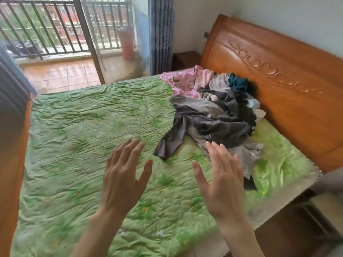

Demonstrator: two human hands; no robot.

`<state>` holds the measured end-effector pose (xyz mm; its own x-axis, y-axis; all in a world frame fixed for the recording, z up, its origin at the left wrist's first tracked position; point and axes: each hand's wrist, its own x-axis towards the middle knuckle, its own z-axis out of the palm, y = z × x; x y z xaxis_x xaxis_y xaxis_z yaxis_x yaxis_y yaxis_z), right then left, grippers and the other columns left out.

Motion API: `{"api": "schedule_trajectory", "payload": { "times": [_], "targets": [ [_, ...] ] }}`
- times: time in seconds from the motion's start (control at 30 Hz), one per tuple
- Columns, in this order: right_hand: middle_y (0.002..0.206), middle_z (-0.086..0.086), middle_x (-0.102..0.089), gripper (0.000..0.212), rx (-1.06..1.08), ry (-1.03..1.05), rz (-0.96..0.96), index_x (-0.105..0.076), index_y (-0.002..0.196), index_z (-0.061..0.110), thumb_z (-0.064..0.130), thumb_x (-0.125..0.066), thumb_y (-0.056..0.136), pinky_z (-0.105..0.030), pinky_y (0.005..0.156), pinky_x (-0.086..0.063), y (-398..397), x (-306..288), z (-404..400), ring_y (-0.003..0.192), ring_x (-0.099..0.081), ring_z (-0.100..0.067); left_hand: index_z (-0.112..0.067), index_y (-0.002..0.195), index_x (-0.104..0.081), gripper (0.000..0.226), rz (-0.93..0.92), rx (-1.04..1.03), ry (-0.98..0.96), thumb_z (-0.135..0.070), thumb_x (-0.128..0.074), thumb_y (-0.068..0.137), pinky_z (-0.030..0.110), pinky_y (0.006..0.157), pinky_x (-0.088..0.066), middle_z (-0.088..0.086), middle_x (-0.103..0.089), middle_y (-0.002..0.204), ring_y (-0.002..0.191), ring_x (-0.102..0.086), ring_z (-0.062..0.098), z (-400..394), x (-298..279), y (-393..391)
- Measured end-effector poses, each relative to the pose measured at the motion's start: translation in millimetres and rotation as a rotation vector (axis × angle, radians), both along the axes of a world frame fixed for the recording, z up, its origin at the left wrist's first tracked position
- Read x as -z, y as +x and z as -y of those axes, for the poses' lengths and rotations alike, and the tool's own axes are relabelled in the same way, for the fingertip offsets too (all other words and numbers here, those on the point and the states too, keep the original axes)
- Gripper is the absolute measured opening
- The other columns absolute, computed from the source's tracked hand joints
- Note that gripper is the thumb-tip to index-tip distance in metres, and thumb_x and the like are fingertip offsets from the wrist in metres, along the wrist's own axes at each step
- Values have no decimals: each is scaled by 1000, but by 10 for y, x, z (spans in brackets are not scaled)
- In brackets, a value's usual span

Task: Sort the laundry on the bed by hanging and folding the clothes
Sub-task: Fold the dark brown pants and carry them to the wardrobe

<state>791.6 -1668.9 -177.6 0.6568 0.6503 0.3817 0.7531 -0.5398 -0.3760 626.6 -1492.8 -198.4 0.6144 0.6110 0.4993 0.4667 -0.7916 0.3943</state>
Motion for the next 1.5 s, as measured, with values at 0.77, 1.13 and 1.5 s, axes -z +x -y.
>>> {"api": "schedule_trajectory", "payload": {
  "times": [0.77, 1.13, 1.5],
  "targets": [
    [154, -3, -52, 61, -20, -219, -104, -49, 151, 15, 44, -63, 100, -47, 123, -29, 4140, 1834, -390, 147, -43, -21, -8, 138, -62, 43, -28, -21, -221, -29, -56, 101, 48, 115, -42, 7, -62, 143, 140, -52, 27, -144, 1823, 4129],
    [139, -2, -65, 44, -7, -370, -86, -63, 141, 19, 14, -54, 99, -48, 112, -45, 4935, 4049, -765, 132, -60, -24, -15, 136, -64, 41, -172, 128, -343, -34, -56, 100, 38, 114, -43, -3, -64, 138, 137, -54, 20, -305, 3643, 5016],
    [147, -1, -56, 69, 98, -602, -235, -50, 150, 19, 61, -54, 96, -42, 111, -39, 5443, 5326, -1263, 132, -55, -23, -11, 141, -62, 46, -423, 286, -319, -20, -66, 96, 40, 116, -42, 3, -63, 143, 140, -53, 26, -737, 4812, 5965]
  ]
}}
